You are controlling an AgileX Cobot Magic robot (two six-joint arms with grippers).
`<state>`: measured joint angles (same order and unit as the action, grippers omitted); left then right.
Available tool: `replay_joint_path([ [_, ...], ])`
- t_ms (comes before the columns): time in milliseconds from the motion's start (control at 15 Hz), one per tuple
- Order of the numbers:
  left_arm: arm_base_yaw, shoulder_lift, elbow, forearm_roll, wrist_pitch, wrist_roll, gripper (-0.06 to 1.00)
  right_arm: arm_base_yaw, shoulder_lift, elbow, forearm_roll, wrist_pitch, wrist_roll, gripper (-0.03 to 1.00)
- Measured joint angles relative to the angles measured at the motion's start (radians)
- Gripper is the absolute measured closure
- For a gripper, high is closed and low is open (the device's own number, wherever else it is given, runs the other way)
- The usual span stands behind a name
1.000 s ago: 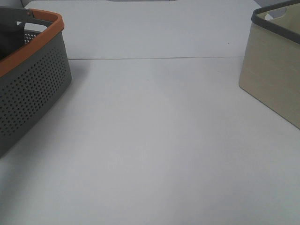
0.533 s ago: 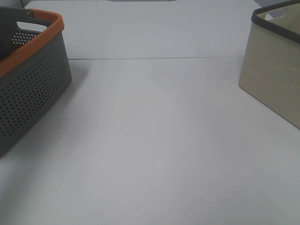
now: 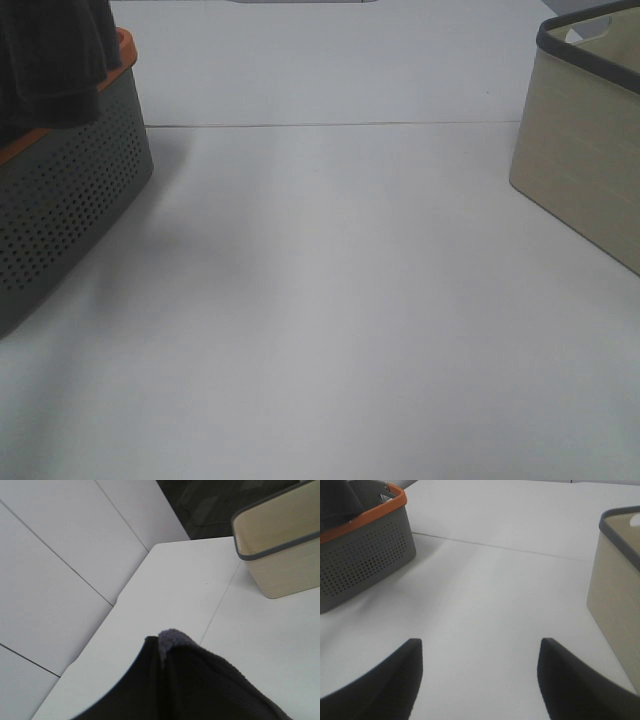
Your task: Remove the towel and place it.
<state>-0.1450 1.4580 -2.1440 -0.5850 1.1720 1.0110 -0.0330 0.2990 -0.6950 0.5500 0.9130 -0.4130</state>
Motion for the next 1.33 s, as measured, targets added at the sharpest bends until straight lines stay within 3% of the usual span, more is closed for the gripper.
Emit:
replay_joint_path([
  [200, -0.263, 0.083, 0.0, 0.228, -0.085, -0.096, 0.94, 0.0, 0.055, -0.003, 0.023, -0.06, -0.048, 0.38],
  [267, -0.298, 0.095, 0.0, 0.271, -0.099, -0.117, 0.94, 0.0, 0.071, -0.003, 0.023, -0.062, -0.049, 0.38],
  [333, -0.444, 0.158, 0.0, 0.417, -0.139, -0.19, 0.94, 0.0, 0.138, -0.003, 0.023, -0.067, -0.072, 0.38],
  [467, -0.543, 0.218, 0.0, 0.514, -0.177, -0.259, 0.94, 0.0, 0.19, -0.003, 0.026, -0.101, -0.096, 0.38],
  [733, -0.635, 0.322, 0.001, 0.554, -0.236, -0.287, 0.94, 0.0, 0.275, -0.003, 0.119, -0.155, -0.184, 0.38],
  [1000, -0.666, 0.381, 0.001, 0.557, -0.319, -0.354, 0.94, 0.0, 0.426, -0.003, 0.264, -0.197, -0.29, 0.38],
  [1133, -0.668, 0.412, -0.006, 0.578, -0.433, -0.455, 0.94, 0.01, 0.513, -0.003, 0.349, -0.206, -0.345, 0.38],
  [1333, -0.668, 0.441, -0.044, 0.612, -0.463, -0.501, 0.94, 0.155, 0.596, -0.003, 0.379, -0.303, -0.389, 0.38],
])
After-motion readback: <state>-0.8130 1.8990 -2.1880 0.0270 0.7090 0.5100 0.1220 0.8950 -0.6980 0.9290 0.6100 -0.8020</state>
